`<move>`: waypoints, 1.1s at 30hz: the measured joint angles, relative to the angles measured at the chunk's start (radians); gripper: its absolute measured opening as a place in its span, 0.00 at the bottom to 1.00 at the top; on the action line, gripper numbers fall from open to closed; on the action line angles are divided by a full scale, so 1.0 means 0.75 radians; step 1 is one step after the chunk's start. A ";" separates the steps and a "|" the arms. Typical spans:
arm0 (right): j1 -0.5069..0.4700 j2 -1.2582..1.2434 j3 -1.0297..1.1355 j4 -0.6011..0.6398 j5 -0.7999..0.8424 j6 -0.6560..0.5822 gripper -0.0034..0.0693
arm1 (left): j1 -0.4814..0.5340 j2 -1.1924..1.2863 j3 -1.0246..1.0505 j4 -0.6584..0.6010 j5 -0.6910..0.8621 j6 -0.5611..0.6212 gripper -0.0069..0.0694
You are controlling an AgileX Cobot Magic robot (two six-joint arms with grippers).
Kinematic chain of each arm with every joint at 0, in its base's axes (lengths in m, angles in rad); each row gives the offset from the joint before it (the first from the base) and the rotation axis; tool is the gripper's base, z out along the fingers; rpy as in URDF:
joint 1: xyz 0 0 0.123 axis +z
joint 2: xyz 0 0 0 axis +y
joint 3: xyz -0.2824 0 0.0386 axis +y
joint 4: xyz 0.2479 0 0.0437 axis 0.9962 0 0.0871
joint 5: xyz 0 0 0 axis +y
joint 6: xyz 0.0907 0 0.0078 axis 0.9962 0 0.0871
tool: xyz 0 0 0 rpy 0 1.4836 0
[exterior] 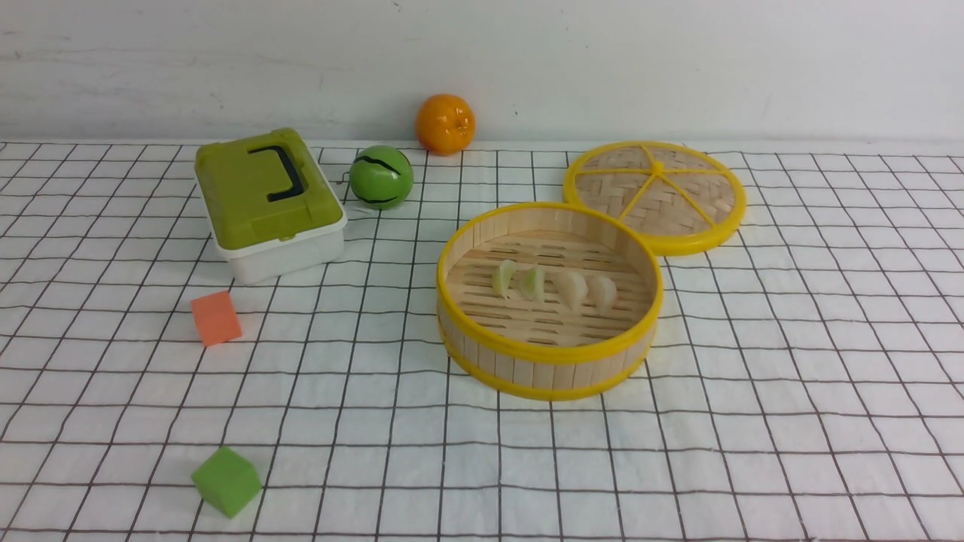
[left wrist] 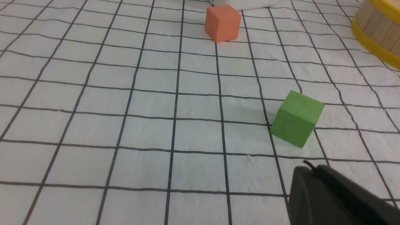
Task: Put the dumplings into the steamer on the table with the white tablecloth.
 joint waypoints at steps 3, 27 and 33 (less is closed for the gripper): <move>0.000 0.000 0.000 0.000 0.000 0.000 0.11 | 0.000 0.000 0.000 0.000 0.000 0.000 0.07; 0.000 0.000 0.000 0.000 0.000 0.000 0.16 | 0.000 0.000 0.000 0.000 0.000 -0.001 0.07; 0.000 0.000 0.000 0.000 0.000 0.000 0.17 | 0.000 0.000 0.000 0.000 0.000 -0.001 0.07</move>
